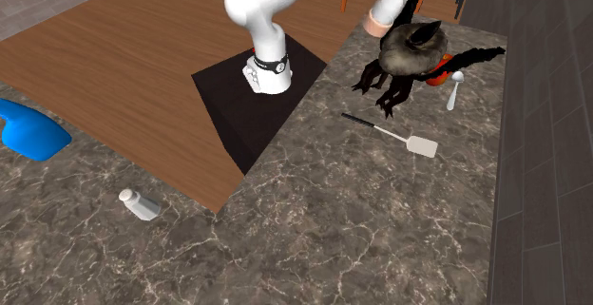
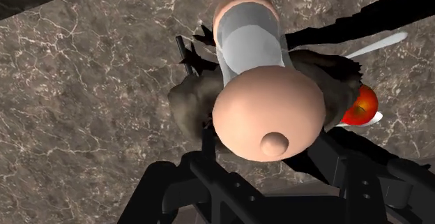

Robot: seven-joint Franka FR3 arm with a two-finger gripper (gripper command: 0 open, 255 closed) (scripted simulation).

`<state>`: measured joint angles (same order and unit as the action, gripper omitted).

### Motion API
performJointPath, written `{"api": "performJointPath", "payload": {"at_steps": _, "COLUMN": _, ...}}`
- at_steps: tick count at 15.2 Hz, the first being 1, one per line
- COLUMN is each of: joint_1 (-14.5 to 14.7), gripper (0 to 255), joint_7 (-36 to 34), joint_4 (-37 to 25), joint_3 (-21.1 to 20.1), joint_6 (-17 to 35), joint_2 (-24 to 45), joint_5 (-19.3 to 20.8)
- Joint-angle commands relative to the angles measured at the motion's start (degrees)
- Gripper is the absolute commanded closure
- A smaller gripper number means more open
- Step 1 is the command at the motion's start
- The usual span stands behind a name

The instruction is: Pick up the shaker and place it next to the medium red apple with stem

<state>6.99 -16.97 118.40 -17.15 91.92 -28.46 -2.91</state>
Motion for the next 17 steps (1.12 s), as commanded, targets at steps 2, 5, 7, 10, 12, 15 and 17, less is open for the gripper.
{"api": "performJointPath", "payload": {"at_steps": 2, "joint_1": 0.93, "gripper": 255, "joint_7": -4.71, "joint_4": -2.57, "joint_3": -3.72, "joint_6": 0.0, "joint_2": 2.56, "joint_5": -0.85}}
{"api": "performJointPath", "payload": {"at_steps": 5, "joint_1": 1.63, "gripper": 255, "joint_7": -9.26, "joint_4": -5.37, "joint_3": -7.4, "joint_6": 0.38, "joint_2": 5.79, "joint_5": -1.09}}
{"api": "performJointPath", "payload": {"at_steps": 7, "joint_1": 2.05, "gripper": 255, "joint_7": -12.41, "joint_4": -7.56, "joint_3": -9.92, "joint_6": 0.59, "joint_2": 8.29, "joint_5": -0.9}}
{"api": "performJointPath", "payload": {"at_steps": 10, "joint_1": 2.07, "gripper": 0, "joint_7": -12.1, "joint_4": -7.5, "joint_3": -9.67, "joint_6": 0.24, "joint_2": 7.88, "joint_5": -0.92}}
{"api": "performJointPath", "payload": {"at_steps": 12, "joint_1": 2.06, "gripper": 0, "joint_7": -12.44, "joint_4": -4.09, "joint_3": -9.13, "joint_6": 0.52, "joint_2": 7.4, "joint_5": -2.36}}
{"api": "performJointPath", "payload": {"at_steps": 15, "joint_1": 2.09, "gripper": 0, "joint_7": -12.94, "joint_4": 0.99, "joint_3": -8.41, "joint_6": 0.93, "joint_2": 6.7, "joint_5": -4.54}}
{"api": "performJointPath", "payload": {"at_steps": 17, "joint_1": 2.14, "gripper": 0, "joint_7": -13.27, "joint_4": 4.35, "joint_3": -8.0, "joint_6": 1.18, "joint_2": 6.24, "joint_5": -6.0}}
